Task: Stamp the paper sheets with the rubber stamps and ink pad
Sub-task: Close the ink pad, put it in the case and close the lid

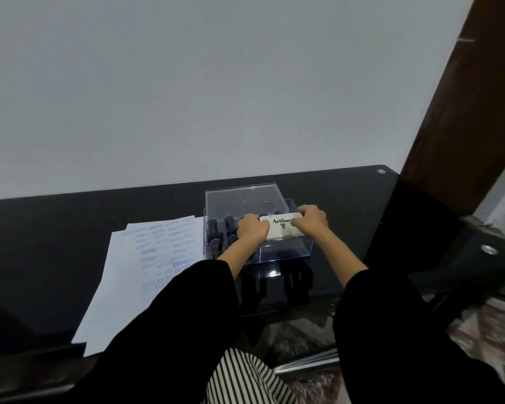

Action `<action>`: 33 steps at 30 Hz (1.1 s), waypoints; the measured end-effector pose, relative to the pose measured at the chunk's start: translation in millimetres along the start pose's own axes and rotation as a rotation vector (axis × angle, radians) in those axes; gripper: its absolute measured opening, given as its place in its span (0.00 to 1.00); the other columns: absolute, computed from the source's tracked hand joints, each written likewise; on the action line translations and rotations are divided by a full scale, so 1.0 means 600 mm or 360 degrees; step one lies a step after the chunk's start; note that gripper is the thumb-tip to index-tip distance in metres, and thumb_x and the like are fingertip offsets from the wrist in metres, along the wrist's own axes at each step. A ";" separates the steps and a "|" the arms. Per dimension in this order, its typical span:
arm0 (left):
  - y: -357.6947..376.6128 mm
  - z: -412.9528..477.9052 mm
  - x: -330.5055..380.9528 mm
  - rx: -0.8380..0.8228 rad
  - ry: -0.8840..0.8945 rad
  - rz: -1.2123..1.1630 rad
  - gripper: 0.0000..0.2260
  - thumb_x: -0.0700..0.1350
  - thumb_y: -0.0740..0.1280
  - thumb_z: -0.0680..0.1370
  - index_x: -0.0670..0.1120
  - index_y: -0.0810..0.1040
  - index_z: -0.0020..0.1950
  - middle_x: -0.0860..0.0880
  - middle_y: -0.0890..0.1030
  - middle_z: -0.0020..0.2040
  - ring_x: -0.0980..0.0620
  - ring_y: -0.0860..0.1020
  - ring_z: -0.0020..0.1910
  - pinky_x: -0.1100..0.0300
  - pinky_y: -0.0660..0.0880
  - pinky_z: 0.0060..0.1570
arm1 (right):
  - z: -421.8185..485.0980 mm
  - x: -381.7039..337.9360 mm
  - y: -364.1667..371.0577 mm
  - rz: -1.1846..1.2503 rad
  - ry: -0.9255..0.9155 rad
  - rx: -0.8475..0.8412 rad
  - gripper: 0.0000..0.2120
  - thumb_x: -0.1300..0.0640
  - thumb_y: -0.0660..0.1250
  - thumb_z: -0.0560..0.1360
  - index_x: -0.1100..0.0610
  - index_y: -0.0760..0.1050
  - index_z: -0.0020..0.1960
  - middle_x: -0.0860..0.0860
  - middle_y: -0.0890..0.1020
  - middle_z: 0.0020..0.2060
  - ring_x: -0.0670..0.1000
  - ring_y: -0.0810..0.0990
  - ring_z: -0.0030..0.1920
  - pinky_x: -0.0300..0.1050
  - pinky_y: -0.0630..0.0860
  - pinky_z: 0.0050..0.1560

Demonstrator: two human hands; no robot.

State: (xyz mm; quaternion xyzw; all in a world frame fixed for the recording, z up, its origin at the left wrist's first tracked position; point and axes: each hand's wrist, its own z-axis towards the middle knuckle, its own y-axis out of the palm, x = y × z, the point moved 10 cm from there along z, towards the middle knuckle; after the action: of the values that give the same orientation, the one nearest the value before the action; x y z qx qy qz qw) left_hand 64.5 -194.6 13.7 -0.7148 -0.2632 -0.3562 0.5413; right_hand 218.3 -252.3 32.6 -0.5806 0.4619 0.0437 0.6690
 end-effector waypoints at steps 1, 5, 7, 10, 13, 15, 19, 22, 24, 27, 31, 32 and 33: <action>-0.001 -0.001 0.002 0.0004 0.0016 0.0032 0.13 0.39 0.60 0.77 0.37 0.78 0.57 0.38 0.79 0.57 0.40 0.76 0.57 0.53 0.73 0.53 | -0.001 0.000 0.002 -0.0007 -0.0005 -0.0005 0.18 0.63 0.64 0.74 0.60 0.73 0.64 0.58 0.77 0.60 0.57 0.76 0.60 0.46 0.74 0.55; -0.001 -0.003 0.020 0.0006 0.0126 0.0197 0.11 0.39 0.61 0.75 0.36 0.80 0.52 0.36 0.80 0.54 0.39 0.77 0.55 0.52 0.74 0.50 | -0.004 -0.002 0.006 -0.0028 -0.0013 0.0002 0.17 0.62 0.65 0.74 0.61 0.74 0.63 0.59 0.77 0.60 0.58 0.76 0.60 0.47 0.74 0.57; 0.004 -0.005 0.031 -0.0009 0.0167 0.0314 0.11 0.39 0.62 0.74 0.36 0.79 0.51 0.35 0.80 0.54 0.38 0.77 0.54 0.53 0.74 0.49 | -0.006 -0.006 0.009 -0.0073 -0.0035 -0.0003 0.15 0.61 0.65 0.75 0.63 0.75 0.60 0.60 0.77 0.59 0.58 0.75 0.60 0.49 0.73 0.60; 0.015 -0.007 0.045 -0.0045 0.0193 0.0498 0.14 0.41 0.62 0.76 0.34 0.76 0.56 0.36 0.77 0.57 0.38 0.76 0.56 0.51 0.73 0.51 | -0.007 -0.009 0.021 -0.0192 -0.0058 -0.0031 0.17 0.58 0.64 0.75 0.60 0.74 0.62 0.60 0.75 0.61 0.59 0.71 0.64 0.49 0.69 0.64; 0.022 -0.006 0.052 -0.0074 0.0206 0.0608 0.15 0.43 0.62 0.77 0.38 0.74 0.60 0.38 0.76 0.60 0.39 0.75 0.58 0.52 0.72 0.53 | -0.003 -0.007 0.041 -0.0241 -0.0091 -0.0129 0.23 0.59 0.65 0.72 0.51 0.70 0.67 0.60 0.69 0.65 0.60 0.65 0.66 0.47 0.66 0.59; 0.022 -0.005 0.048 -0.0084 0.0182 0.0623 0.16 0.43 0.62 0.76 0.40 0.74 0.63 0.39 0.76 0.61 0.40 0.75 0.60 0.53 0.72 0.54 | -0.002 -0.005 0.047 -0.0293 -0.0127 -0.0189 0.27 0.59 0.68 0.71 0.47 0.67 0.69 0.60 0.67 0.65 0.60 0.62 0.67 0.49 0.65 0.61; 0.019 -0.005 0.040 -0.0060 0.0162 0.0581 0.16 0.40 0.62 0.76 0.42 0.73 0.64 0.40 0.76 0.62 0.41 0.73 0.61 0.54 0.72 0.54 | 0.006 0.002 0.043 -0.0316 -0.0150 -0.0174 0.30 0.61 0.71 0.70 0.46 0.67 0.69 0.60 0.65 0.66 0.61 0.61 0.67 0.51 0.65 0.62; 0.015 -0.005 0.037 -0.0034 0.0177 0.0517 0.16 0.39 0.62 0.76 0.41 0.73 0.64 0.40 0.76 0.62 0.41 0.74 0.62 0.54 0.72 0.57 | 0.007 0.002 0.043 -0.0304 -0.0189 -0.0108 0.30 0.60 0.74 0.68 0.48 0.70 0.67 0.59 0.67 0.65 0.60 0.62 0.67 0.50 0.65 0.61; 0.012 -0.006 0.037 -0.0021 0.0196 0.0480 0.16 0.38 0.62 0.76 0.41 0.74 0.64 0.40 0.77 0.62 0.41 0.74 0.62 0.54 0.72 0.57 | 0.005 0.001 0.038 -0.0262 -0.0228 -0.0042 0.29 0.59 0.76 0.66 0.50 0.73 0.65 0.58 0.69 0.63 0.59 0.65 0.65 0.49 0.66 0.60; 0.007 -0.010 0.034 -0.0001 0.0208 0.0426 0.16 0.38 0.62 0.76 0.40 0.74 0.64 0.39 0.77 0.61 0.41 0.74 0.61 0.53 0.72 0.58 | -0.002 -0.004 0.032 -0.0253 -0.0340 0.0029 0.26 0.58 0.78 0.64 0.51 0.77 0.61 0.57 0.73 0.60 0.59 0.71 0.60 0.49 0.70 0.61; 0.003 -0.014 0.029 0.0022 0.0187 0.0320 0.14 0.38 0.63 0.75 0.40 0.76 0.61 0.38 0.77 0.60 0.41 0.74 0.60 0.53 0.72 0.58 | -0.020 -0.004 0.029 -0.0296 -0.0487 0.0077 0.20 0.60 0.72 0.71 0.56 0.76 0.63 0.56 0.70 0.64 0.58 0.67 0.63 0.44 0.65 0.63; 0.003 -0.015 0.027 0.0022 0.0174 0.0296 0.14 0.38 0.63 0.75 0.40 0.77 0.60 0.39 0.78 0.60 0.41 0.74 0.60 0.54 0.72 0.57 | -0.026 -0.005 0.028 -0.0284 -0.0521 0.0092 0.19 0.61 0.70 0.73 0.58 0.76 0.63 0.56 0.70 0.65 0.57 0.66 0.63 0.40 0.64 0.61; 0.003 -0.016 0.025 0.0019 0.0164 0.0282 0.14 0.39 0.63 0.75 0.40 0.77 0.60 0.39 0.78 0.60 0.41 0.75 0.60 0.54 0.72 0.57 | -0.032 -0.004 0.027 -0.0248 -0.0549 0.0111 0.17 0.62 0.68 0.74 0.60 0.76 0.62 0.56 0.70 0.65 0.57 0.66 0.63 0.36 0.64 0.58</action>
State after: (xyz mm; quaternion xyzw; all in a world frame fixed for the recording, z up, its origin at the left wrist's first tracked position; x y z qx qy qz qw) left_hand 72.9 -204.5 26.1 -0.7127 -0.1728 -0.3416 0.5878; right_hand 196.2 -261.6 24.3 -0.5749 0.2954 0.0747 0.7594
